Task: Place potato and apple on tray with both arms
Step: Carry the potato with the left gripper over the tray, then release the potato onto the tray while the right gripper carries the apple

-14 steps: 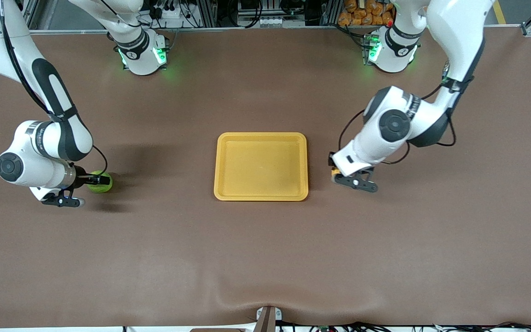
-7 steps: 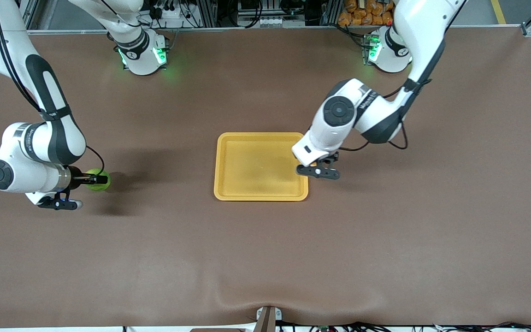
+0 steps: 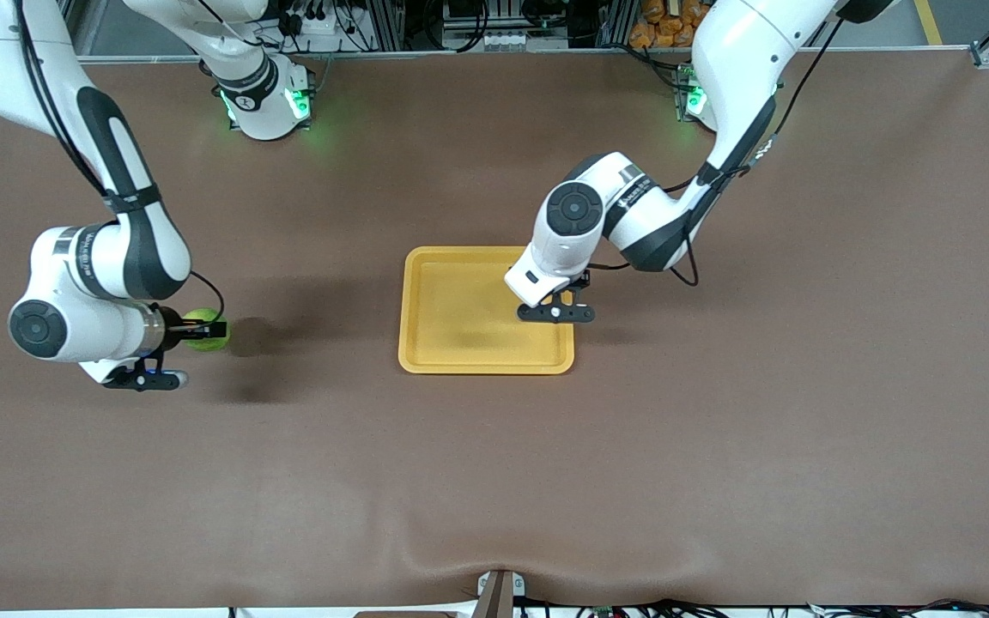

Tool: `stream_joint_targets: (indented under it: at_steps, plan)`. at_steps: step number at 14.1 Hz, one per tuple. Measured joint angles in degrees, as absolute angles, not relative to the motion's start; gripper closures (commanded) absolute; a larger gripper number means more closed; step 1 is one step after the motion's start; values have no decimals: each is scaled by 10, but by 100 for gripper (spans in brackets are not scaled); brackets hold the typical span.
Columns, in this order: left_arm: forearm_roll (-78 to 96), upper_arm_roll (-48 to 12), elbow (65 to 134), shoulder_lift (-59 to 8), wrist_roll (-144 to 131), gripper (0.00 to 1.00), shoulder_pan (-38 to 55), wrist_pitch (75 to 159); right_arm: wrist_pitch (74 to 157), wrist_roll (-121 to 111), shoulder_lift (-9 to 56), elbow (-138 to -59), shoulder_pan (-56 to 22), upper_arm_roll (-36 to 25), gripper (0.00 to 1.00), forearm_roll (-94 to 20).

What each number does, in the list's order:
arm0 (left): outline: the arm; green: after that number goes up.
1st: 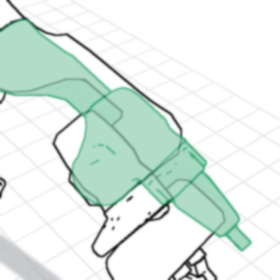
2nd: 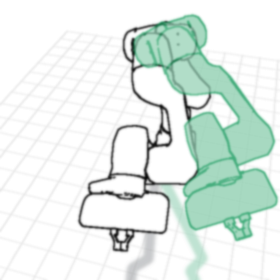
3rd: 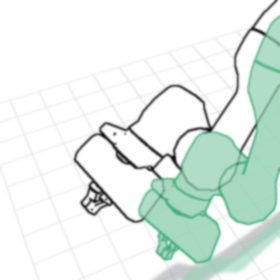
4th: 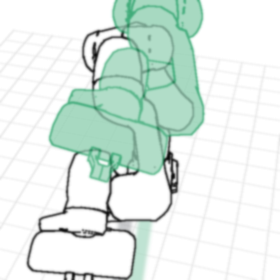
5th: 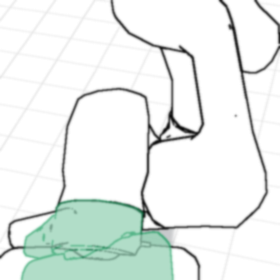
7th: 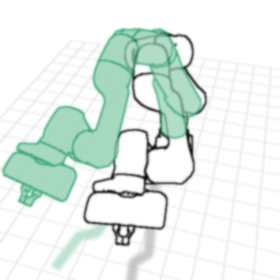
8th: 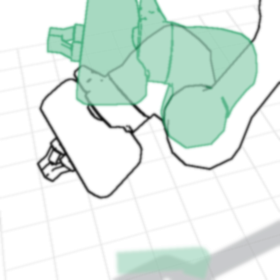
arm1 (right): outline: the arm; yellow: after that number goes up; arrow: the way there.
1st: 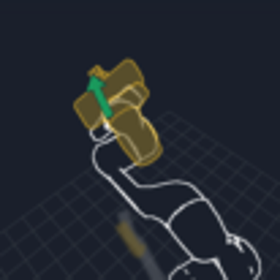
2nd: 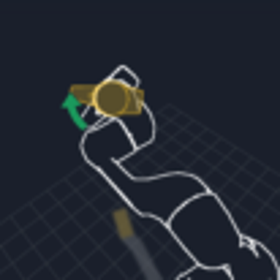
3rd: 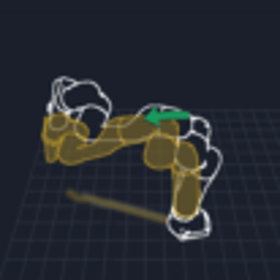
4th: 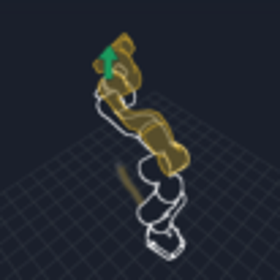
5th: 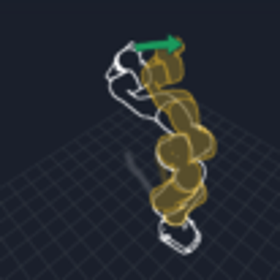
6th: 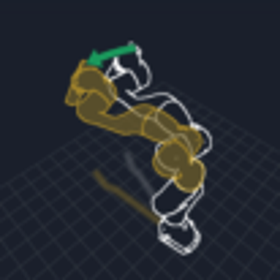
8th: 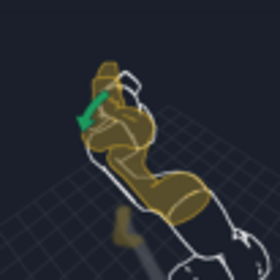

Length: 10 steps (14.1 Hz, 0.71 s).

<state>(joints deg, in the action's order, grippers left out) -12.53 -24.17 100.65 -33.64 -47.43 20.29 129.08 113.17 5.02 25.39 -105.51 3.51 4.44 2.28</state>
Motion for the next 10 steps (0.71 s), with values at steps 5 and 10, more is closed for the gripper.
stream_joint_targets:
  at_steps: [5, 10]
  plan:
    - [-156, -240, 1005, -360, -490, 100, 206, 1288, 1094, 80, 244, -1031, -2, 45, 100, -45]
    - [-161, -238, 1004, -372, -500, 100, 211, 1288, 1090, 158, 239, -1015, -55, 46, 100, -64]
